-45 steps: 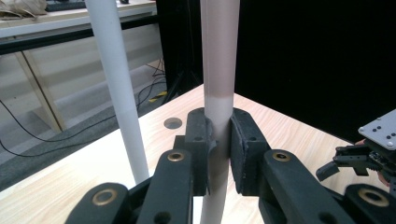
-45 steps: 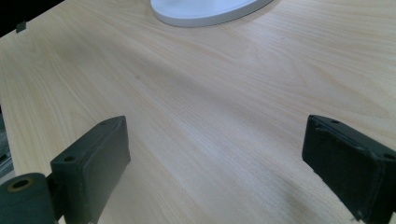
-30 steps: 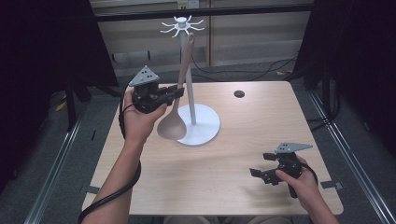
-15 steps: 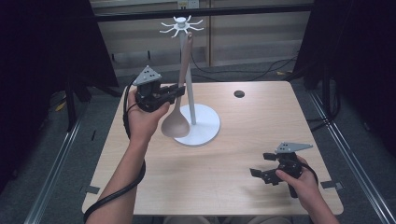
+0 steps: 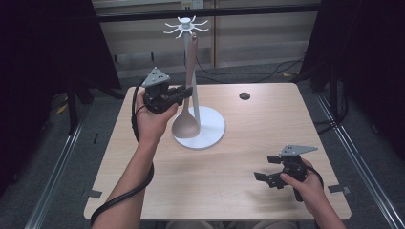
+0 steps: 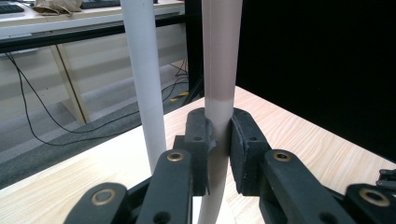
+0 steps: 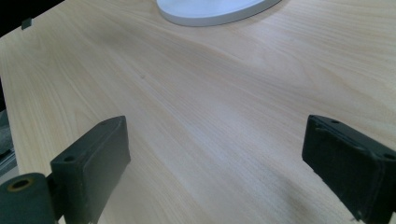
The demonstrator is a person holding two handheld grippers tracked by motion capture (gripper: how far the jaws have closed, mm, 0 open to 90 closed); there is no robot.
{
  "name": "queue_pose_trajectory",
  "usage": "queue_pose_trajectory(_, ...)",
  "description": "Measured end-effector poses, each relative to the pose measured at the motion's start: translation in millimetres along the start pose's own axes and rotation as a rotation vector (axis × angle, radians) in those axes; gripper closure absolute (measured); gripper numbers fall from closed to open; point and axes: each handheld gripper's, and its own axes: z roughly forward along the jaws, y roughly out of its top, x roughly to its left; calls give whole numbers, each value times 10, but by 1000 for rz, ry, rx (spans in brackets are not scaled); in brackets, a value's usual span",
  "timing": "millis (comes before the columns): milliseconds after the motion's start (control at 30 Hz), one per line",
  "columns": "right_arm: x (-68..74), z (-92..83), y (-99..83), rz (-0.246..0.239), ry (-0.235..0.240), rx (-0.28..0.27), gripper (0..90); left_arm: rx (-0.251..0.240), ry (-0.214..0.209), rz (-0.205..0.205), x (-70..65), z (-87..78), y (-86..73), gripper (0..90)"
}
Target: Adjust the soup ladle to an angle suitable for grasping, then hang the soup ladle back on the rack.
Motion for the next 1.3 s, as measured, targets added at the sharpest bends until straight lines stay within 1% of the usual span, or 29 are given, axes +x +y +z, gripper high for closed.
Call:
queue_pose_trajectory(167,-3,31,13,-8,11,6,72,-2,0,0,-5,12,-5,785)
queue_pose_trajectory(233,1,42,11,-8,10,10,72,-5,-5,-5,-6,20,-7,784)
queue_pose_trajectory(267,8,48,9,-12,15,15,72,-5,-13,-17,-7,30,-7,783)
queue_pose_trajectory(467,20,65,22,-17,18,13,72,3,-19,-26,-32,92,10,782)
queue_pose_trajectory(533,30,76,20,-16,18,18,72,-3,-27,-37,-29,121,9,783)
queue_pose_trajectory(833,22,85,4,-17,19,24,72,-19,-34,-51,-15,128,6,764)
queue_pose_trajectory(933,33,88,4,-20,21,28,72,-6,-28,-42,-18,127,7,754)
queue_pose_trajectory(1033,42,106,-1,-30,22,33,72,0,-32,-41,-10,123,7,740)
queue_pose_trajectory(1100,48,103,1,-25,24,34,72,-1,-32,-45,-6,123,5,736)
queue_pose_trajectory(1233,36,98,4,-27,21,32,72,2,-21,-37,12,114,-13,685)
queue_pose_trajectory(1300,30,104,-1,-25,21,33,72,2,-21,-37,15,102,-32,631)
